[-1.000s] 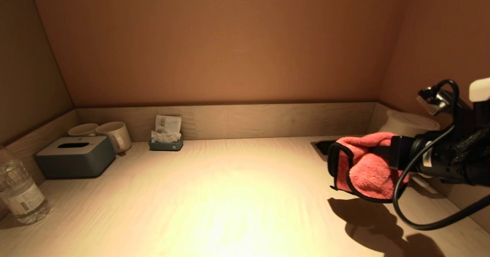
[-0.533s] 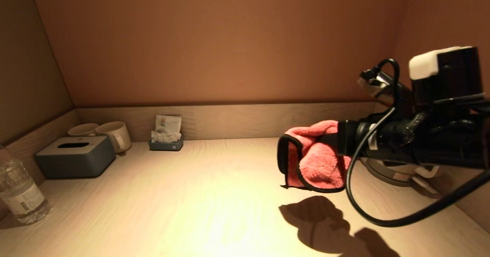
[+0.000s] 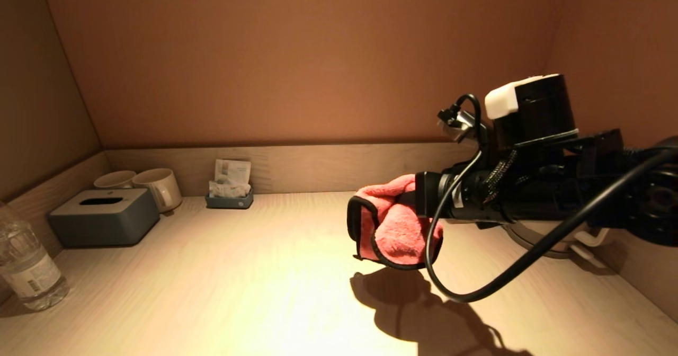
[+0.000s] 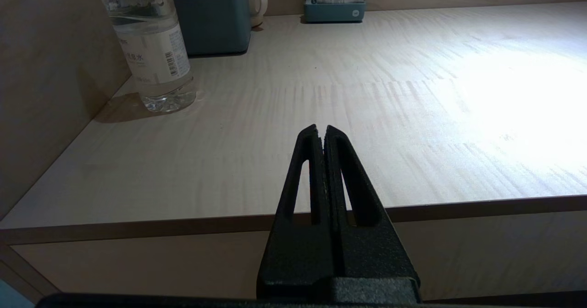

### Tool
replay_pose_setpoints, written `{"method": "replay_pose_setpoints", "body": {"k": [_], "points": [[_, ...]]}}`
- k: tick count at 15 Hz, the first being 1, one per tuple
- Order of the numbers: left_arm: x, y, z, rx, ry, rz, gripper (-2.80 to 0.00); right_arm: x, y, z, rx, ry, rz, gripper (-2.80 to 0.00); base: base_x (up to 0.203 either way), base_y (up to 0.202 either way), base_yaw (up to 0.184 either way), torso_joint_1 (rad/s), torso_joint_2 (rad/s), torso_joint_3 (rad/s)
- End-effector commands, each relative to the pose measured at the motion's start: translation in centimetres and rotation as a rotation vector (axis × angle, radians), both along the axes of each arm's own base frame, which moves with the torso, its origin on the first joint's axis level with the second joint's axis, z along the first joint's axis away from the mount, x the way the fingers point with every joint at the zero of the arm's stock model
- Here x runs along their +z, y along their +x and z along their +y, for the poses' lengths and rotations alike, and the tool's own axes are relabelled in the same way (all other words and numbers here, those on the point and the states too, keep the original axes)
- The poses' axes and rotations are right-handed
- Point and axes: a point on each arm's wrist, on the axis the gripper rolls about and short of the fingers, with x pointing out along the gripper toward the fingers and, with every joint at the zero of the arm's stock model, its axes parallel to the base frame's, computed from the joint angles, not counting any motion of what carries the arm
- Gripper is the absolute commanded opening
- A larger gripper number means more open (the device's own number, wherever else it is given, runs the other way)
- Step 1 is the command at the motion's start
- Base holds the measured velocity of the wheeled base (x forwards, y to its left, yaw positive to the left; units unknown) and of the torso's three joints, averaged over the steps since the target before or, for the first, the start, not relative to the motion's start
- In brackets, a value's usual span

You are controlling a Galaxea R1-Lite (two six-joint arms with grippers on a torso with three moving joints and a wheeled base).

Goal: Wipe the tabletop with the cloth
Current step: Sweep the stains on the table

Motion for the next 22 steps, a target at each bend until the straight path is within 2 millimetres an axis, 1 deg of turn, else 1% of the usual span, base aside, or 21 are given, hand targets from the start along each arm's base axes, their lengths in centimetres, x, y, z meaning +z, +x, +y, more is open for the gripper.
{"method": "replay_pose_setpoints", "body": {"k": [1, 3, 4, 6, 7, 8, 10, 15, 16, 18, 20, 22], "points": [[0.0, 0.0, 0.0, 0.000, 0.000, 0.001, -2.80, -0.3, -0.4, 1.1, 0.036, -0.007, 0.010, -2.80, 0.000, 0.000, 0.000, 0.000, 0.00, 0.000], [0.0, 0.0, 0.0, 0.000, 0.000, 0.001, -2.80, -0.4, -0.9, 2.2, 0.029, -0.037, 0.001, -2.80, 0.000, 0.000, 0.000, 0.000, 0.00, 0.000], [0.0, 0.0, 0.0, -0.001, 0.000, -0.001, -2.80, -0.5, -0.9, 2.3, 0.026, -0.042, 0.000, -2.80, 0.000, 0.000, 0.000, 0.000, 0.00, 0.000], [0.0, 0.0, 0.0, 0.000, 0.000, 0.001, -2.80, -1.1, -2.0, 4.3, 0.058, -0.090, 0.008, -2.80, 0.000, 0.000, 0.000, 0.000, 0.00, 0.000], [0.0, 0.0, 0.0, 0.000, 0.000, 0.001, -2.80, -1.7, -2.1, 4.9, 0.058, -0.123, 0.019, -2.80, 0.000, 0.000, 0.000, 0.000, 0.00, 0.000], [0.0, 0.0, 0.0, 0.000, 0.000, 0.001, -2.80, -1.9, -2.1, 5.1, 0.055, -0.137, 0.021, -2.80, 0.000, 0.000, 0.000, 0.000, 0.00, 0.000], [0.0, 0.0, 0.0, -0.001, 0.000, 0.001, -2.80, -2.8, -2.1, 6.0, 0.068, -0.185, 0.035, -2.80, 0.000, 0.000, 0.000, 0.000, 0.00, 0.000], [0.0, 0.0, 0.0, 0.000, 0.000, 0.001, -2.80, -4.3, -1.8, 7.6, 0.104, -0.213, 0.067, -2.80, 0.000, 0.000, 0.000, 0.000, 0.00, 0.000], [0.0, 0.0, 0.0, -0.001, 0.000, 0.001, -2.80, -5.4, -1.6, 8.4, 0.118, -0.236, 0.093, -2.80, 0.000, 0.000, 0.000, 0.000, 0.00, 0.000], [0.0, 0.0, 0.0, -0.001, 0.000, 0.000, -2.80, -8.3, -1.0, 10.2, 0.152, -0.287, 0.151, -2.80, 0.000, 0.000, 0.000, 0.000, 0.00, 0.000], [0.0, 0.0, 0.0, 0.000, 0.000, -0.001, -2.80, -10.9, -0.9, 11.9, 0.186, -0.316, 0.180, -2.80, 0.000, 0.000, 0.000, 0.000, 0.00, 0.000], [0.0, 0.0, 0.0, 0.000, 0.000, 0.001, -2.80, -13.0, -0.8, 13.2, 0.211, -0.336, 0.200, -2.80, 0.000, 0.000, 0.000, 0.000, 0.00, 0.000]]}}
